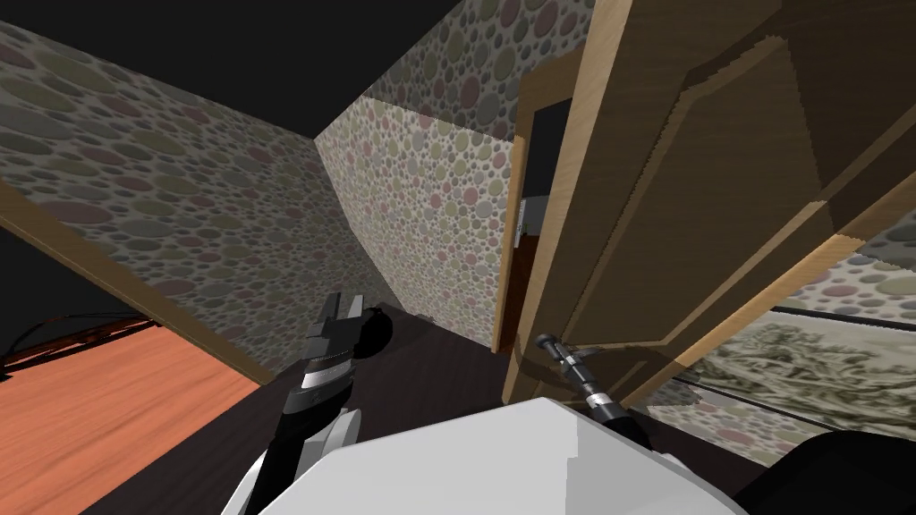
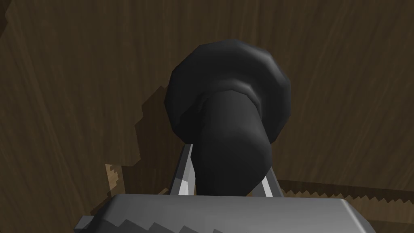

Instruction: Pull the door open

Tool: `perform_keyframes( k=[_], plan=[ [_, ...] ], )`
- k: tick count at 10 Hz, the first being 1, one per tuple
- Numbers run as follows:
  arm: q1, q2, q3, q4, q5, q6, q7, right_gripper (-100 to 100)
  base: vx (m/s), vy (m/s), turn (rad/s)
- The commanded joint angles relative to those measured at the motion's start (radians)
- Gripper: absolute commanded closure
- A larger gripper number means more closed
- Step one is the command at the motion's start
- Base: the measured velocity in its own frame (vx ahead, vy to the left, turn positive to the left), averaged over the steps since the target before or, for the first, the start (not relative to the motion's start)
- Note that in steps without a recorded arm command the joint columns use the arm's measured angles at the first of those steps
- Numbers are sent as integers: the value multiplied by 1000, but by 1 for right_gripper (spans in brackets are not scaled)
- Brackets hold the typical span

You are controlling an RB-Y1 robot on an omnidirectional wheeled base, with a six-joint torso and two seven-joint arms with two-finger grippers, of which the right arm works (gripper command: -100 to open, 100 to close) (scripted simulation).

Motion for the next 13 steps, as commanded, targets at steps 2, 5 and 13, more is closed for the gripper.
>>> perform_keyframes(
  k=[2, 5, 13],
  plan=[
    [13, -15, 1, 20, 5, -40, -13, 100, -226, -54, 205],
    [27, -32, 1, 42, 11, -85, -28, 100, -211, -53, 147],
    [-32, -42, 35, 118, -1, -110, -21, 100, -206, -39, 119]
  ],
)
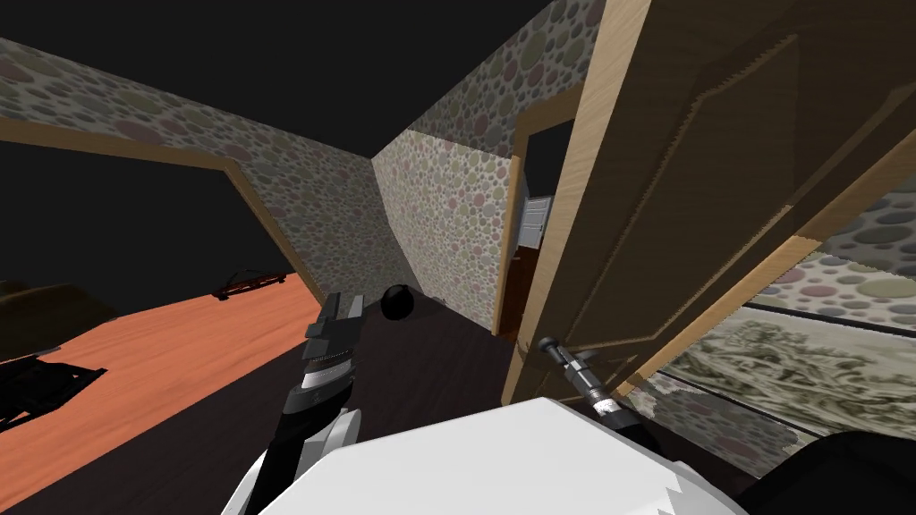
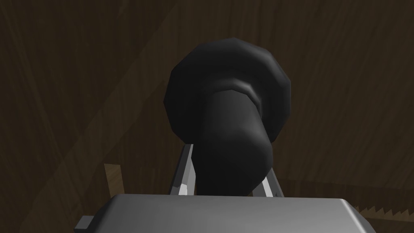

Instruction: Pull the door open

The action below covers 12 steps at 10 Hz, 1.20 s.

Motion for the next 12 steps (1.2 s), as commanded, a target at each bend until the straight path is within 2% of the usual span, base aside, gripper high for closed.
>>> perform_keyframes(
  k=[1, 2, 3, 4, 9, 10, 11, 12],
  plan=[
    [-18, 7, 15, -1, -7, 28, 15, 100, -198, -66, 89],
    [-50, 8, 26, 18, -17, 41, 25, 100, -227, -76, 102],
    [-60, 9, 29, 25, -20, 45, 29, 100, -202, -53, 98],
    [-95, 10, 41, 45, -30, 60, 41, 100, -224, -43, 107],
    [-222, 17, 85, 119, -67, 113, 83, 100, -203, -59, 99],
    [-235, 18, 89, 126, -71, 118, 87, 100, -162, -47, 82],
    [-235, 18, 89, 126, -71, 118, 87, 100, -80, -5, 13],
    [-261, 19, 98, 141, -79, 129, 95, 100, -89, -12, 34]
  ],
)
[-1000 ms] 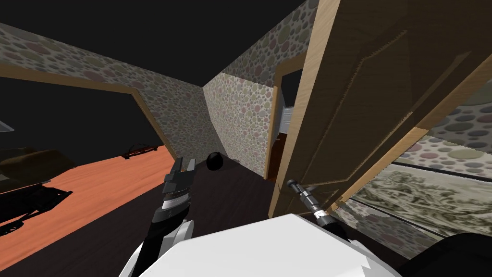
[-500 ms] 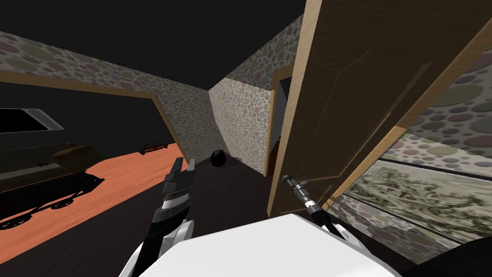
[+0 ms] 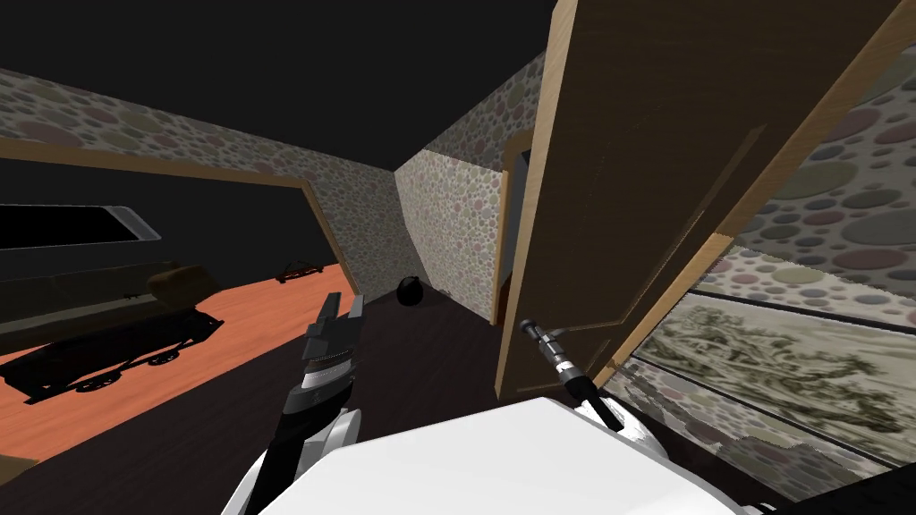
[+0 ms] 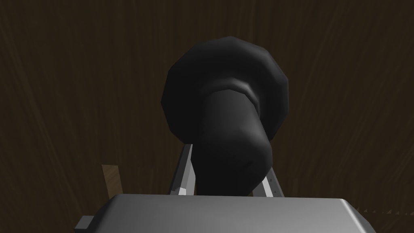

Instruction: Pull the door open

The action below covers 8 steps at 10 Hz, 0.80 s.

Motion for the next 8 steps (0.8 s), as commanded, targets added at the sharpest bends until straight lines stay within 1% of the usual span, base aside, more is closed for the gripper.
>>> perform_keyframes(
  k=[1, 4, 5, 8],
  plan=[
    [-33, 5, 18, 24, -9, 18, 13, 100, -159, -70, 102],
    [-107, 9, 43, 66, -31, 49, 37, 100, -204, -63, 93],
    [-119, 10, 47, 72, -34, 54, 41, 100, -167, -41, 51],
    [-181, 14, 67, 107, -52, 80, 61, 100, -177, -63, 70]
  ],
)
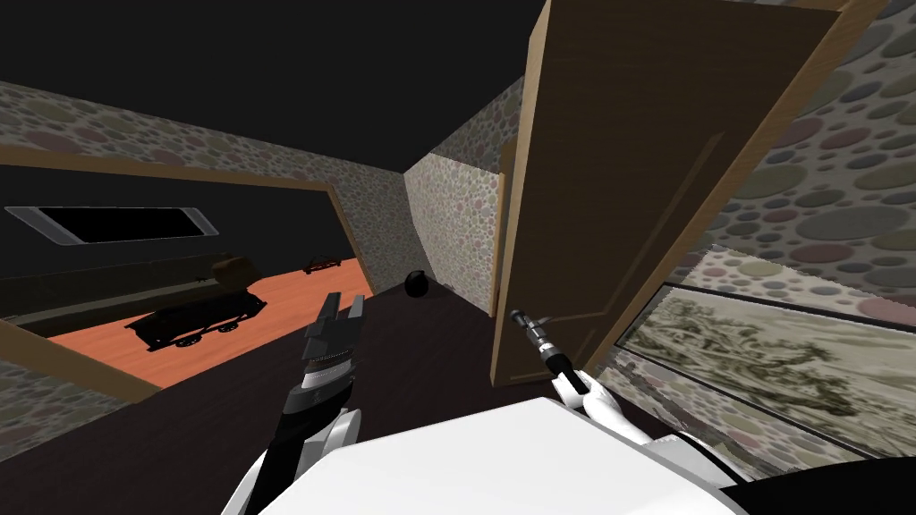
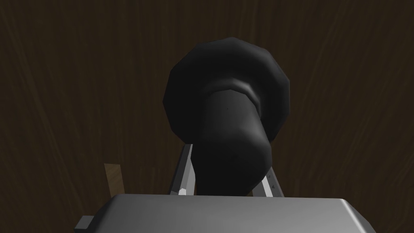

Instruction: Pull the door open

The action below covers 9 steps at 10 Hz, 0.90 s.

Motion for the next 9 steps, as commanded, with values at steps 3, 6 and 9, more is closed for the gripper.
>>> perform_keyframes(
  k=[3, 6, 9],
  plan=[
    [-67, 8, 27, 42, -19, 24, 26, 100, -160, -74, 66],
    [-54, -9, 43, 39, -16, 6, 2, 100, -99, -37, 81],
    [-35, -33, 58, 40, -11, -24, -24, 100, -175, -60, 117]
  ],
)
